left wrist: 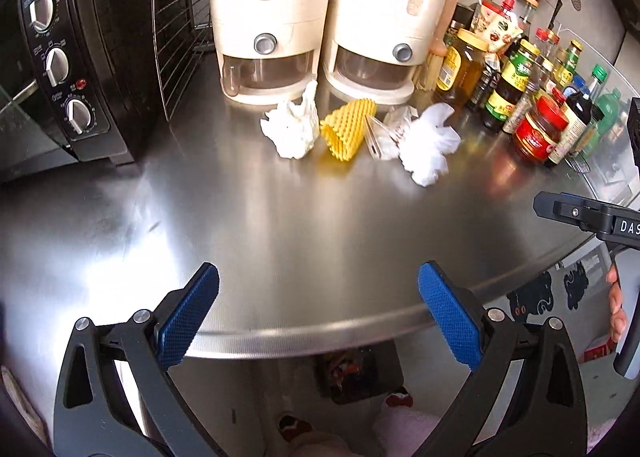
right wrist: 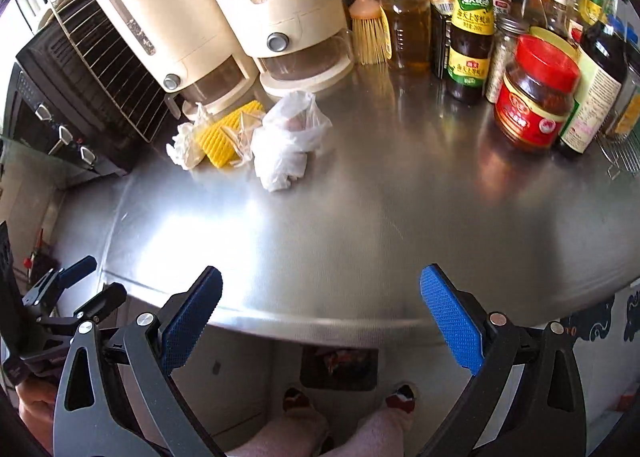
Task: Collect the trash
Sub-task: 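Grasp crumpled white tissue with left tool while right tool grasps white plastic bag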
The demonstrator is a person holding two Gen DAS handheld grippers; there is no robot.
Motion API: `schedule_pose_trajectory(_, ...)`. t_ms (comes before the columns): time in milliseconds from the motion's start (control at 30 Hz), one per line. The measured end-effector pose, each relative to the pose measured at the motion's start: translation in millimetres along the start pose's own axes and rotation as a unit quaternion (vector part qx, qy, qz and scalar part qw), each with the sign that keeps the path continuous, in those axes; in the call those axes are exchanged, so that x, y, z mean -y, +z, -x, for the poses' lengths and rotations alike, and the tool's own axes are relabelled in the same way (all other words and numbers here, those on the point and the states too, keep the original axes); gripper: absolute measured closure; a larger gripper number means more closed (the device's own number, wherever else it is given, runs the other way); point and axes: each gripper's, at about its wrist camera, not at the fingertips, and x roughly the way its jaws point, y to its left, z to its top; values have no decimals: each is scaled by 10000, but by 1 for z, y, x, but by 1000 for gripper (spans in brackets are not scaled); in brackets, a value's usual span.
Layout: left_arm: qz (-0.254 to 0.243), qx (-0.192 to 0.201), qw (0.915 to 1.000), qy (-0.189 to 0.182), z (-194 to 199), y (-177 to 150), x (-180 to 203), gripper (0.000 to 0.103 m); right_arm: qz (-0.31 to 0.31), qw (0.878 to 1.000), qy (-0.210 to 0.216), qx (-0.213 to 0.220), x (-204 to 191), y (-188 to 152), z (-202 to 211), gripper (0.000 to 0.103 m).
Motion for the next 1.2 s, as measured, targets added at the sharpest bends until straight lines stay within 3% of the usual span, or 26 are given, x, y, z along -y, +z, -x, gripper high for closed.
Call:
schedule_pose_trajectory(167,-24,129,9999,18,-21,34,-13,10,-20,10000,66,-3,-3,33,-21,5)
schedule_pose_trajectory(333,-85,142,9998,-101,-43,63,-20,31,-10,9999,165,22,-6,52,-43,20)
schedule_pose_trajectory(500,-242,144,9996,-33,-62,83,-18,34,73,9999,95,47,-7,67,-62,27)
schedule_pose_trajectory(567,-274,92,9996,-6,-71,89,-18,35,128,9998,119,-21,-8,71,-70,38)
schedule_pose_trajectory(800,-172,-91,9998,-28,-98,97,-27,39,190,9997,151,-66,-14,84,-89,39)
schedule_pose_trajectory(867,-170,-155,9997,-66,-106,98,-29,44,186,9996,154,-122,-15,87,-95,46)
schedule_pose_trajectory(967,-168,-311,9993,-122,-118,97,-31,67,255,9994,132,-218,-18,87,-105,57)
schedule_pose_trajectory(1033,-155,-400,9989,-179,-123,95,-32,87,335,9989,127,-296,-21,85,-111,66)
schedule_pose_trajectory(1100,-142,-460,9985,-266,-124,92,-32,90,409,9985,141,-348,-25,83,-113,78)
schedule_pose_trajectory(1200,-132,-490,9982,-307,-123,89,-32,95,493,9981,112,-363,-29,80,-111,86)
